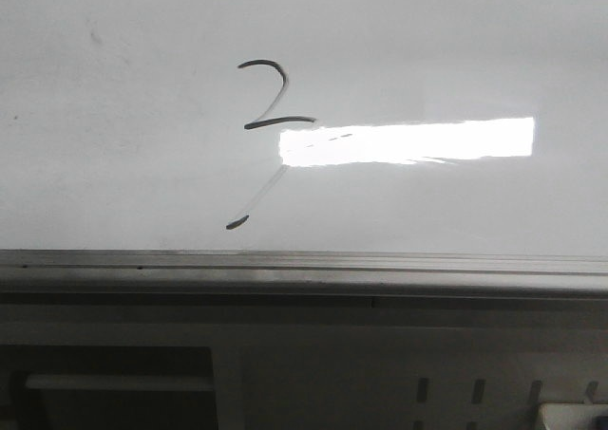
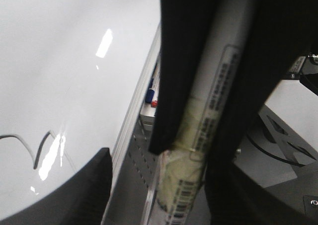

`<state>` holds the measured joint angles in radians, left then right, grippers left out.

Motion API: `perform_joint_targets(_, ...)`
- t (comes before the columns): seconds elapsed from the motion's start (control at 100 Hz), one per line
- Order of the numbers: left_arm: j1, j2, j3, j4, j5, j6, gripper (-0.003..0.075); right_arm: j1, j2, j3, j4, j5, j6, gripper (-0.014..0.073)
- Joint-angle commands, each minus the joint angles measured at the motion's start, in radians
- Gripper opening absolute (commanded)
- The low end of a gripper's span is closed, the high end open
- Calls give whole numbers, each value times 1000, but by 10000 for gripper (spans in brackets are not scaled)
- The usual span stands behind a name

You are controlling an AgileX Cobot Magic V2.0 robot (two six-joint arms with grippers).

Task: Write number 3 on whiteboard

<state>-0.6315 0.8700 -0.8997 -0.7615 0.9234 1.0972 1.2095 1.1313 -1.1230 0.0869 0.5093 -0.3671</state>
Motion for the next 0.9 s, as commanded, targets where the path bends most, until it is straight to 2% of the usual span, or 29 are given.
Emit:
perform_joint_targets(0.0,-6,4,-32,-51,-23,-18,375,5,-16,-28,-4,-83,-12,-46)
perform_joint_targets(0.23,-6,4,-32,-47,26,-18,353,5,-35,-28,-34,-66,-12,-47)
perform_joint_targets(0.55,-6,6,-32,-54,34,-18,192,5,-55,-28,-32,21,-12,-72)
perform_joint_targets(0.89,-6,7,-32,-98,34,-18,186,77,-55,-28,-30,-13,-12,-72)
